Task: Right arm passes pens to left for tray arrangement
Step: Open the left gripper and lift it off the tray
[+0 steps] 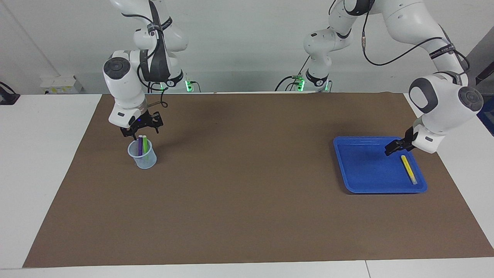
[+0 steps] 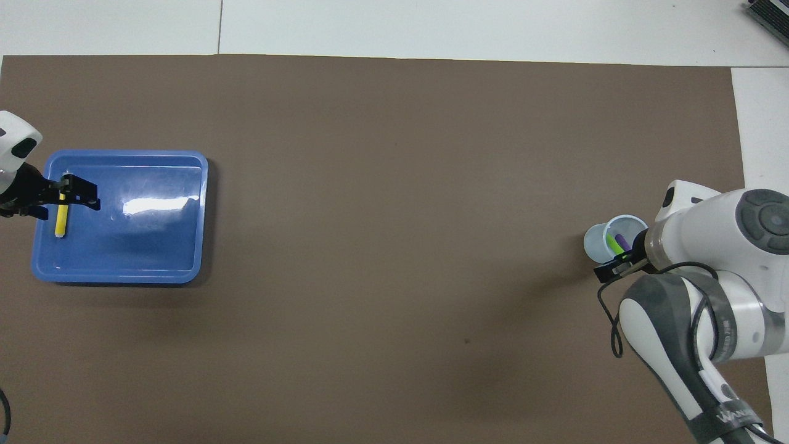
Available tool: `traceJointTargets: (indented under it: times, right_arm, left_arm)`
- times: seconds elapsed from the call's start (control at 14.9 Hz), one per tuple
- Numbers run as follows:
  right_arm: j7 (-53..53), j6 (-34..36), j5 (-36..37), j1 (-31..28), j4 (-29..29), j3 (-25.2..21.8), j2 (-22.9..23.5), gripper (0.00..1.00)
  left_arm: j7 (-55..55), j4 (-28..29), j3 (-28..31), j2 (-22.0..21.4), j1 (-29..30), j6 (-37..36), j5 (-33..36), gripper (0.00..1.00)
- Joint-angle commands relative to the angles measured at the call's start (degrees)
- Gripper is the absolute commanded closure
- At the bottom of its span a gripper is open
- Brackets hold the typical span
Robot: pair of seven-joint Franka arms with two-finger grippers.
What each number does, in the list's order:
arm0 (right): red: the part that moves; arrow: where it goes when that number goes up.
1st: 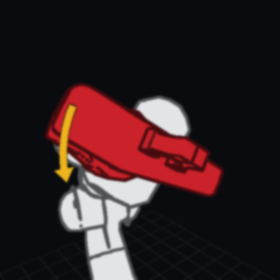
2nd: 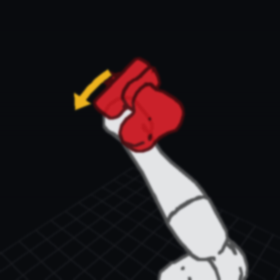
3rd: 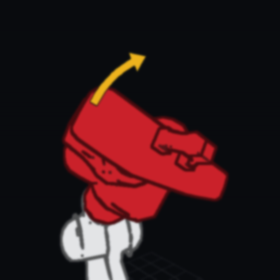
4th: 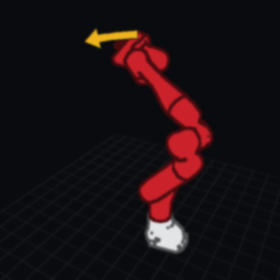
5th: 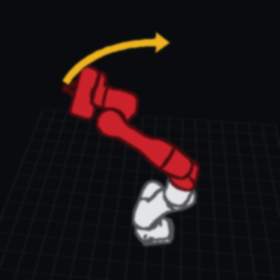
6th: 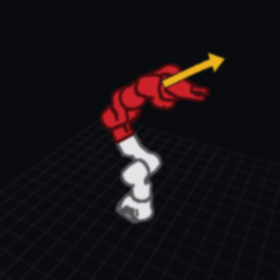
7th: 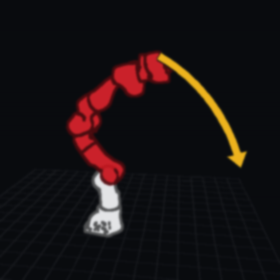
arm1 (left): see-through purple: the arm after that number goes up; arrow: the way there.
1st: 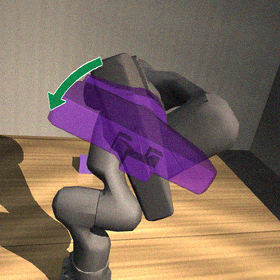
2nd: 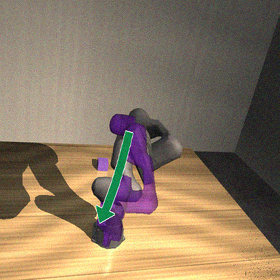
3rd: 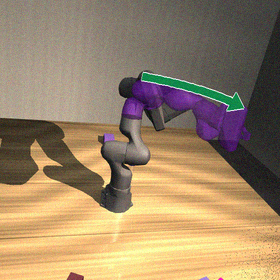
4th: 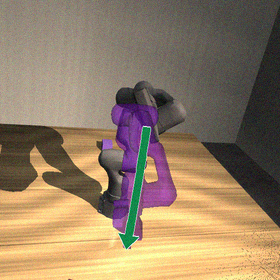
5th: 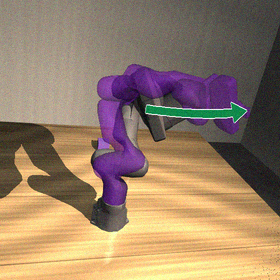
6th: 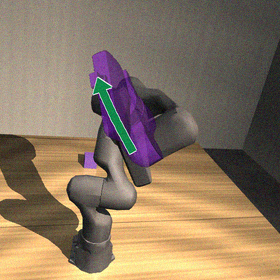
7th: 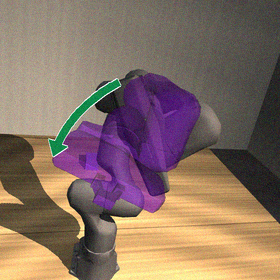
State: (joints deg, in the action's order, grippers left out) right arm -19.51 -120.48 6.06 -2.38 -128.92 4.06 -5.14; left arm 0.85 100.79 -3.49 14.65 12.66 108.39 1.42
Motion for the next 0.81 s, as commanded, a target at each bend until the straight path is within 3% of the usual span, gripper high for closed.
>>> traceJointTargets:
  times: [0.0,0.27,0.74]
  right_arm:
    - [0.35,-0.37,2.11,-0.87,-0.81,0.6,-0.39,0.27]
    - [0.18,-0.37,4.67,-1.74,-0.63,0.69,-0.39,0.43]
    - [-1.14,-1.07,5.46,-2.28,-0.72,0.69,-0.04,0.43]
  left_arm:
    - [-11.59,1.25,0.59,-2.87,-3.7,-4.31,-0.98,0.0]
    - [-28.24,1.6,0.15,-5.42,-7.12,-7.58,-9.23,0.0]
    - [-48.98,3.54,0.07,-9.46,-17.66,-11.89,-17.68,0.0]
